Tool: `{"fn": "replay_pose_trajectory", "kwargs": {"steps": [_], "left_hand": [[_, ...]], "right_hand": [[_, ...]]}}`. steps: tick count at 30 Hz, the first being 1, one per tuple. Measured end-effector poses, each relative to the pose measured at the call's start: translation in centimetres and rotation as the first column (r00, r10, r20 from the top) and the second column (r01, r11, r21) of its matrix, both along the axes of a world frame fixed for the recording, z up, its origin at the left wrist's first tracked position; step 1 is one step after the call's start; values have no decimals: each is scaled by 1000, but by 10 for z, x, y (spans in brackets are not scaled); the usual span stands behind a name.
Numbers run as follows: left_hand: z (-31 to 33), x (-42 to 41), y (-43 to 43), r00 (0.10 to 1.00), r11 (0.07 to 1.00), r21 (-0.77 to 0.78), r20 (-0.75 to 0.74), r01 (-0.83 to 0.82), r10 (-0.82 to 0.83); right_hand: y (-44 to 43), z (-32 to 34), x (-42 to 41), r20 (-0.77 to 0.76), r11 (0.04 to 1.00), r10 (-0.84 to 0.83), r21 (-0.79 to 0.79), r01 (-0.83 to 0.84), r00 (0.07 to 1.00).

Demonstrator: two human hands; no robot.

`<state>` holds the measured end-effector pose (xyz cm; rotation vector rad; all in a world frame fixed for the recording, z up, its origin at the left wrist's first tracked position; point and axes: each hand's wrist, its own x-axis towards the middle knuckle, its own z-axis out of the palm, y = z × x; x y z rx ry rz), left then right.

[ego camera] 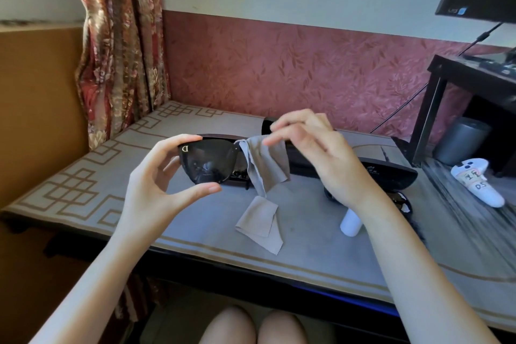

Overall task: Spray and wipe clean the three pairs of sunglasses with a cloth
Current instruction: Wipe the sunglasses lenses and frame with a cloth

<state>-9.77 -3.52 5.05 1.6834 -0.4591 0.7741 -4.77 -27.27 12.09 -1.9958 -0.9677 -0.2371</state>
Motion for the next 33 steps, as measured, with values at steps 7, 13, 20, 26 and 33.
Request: {"fn": "replay_pose_trajectory", "kwargs": {"steps": [7,13,20,26,33], "left_hand": [[7,-3,-4,999,998,53,-18,37,-37],[5,0,-6,998,996,68,-28,60,-59],[7,8,-13,995,995,28,-29,99,-98],[10,9,-14,995,995,17,-23,102,-101],[7,8,-13,992,992,-14,-39,123,-124]], "right_hand": [[13,17,15,-286,915,49,-372,-158,957],[10,16,22,-359,938,64,-297,-179,931],[4,7,29,-283,988,104,-77,-130,954],[-17,2,35,-355,981,177,-12,-193,918],[-33,-2,30,-503,943,303,37,-329,809]]}}
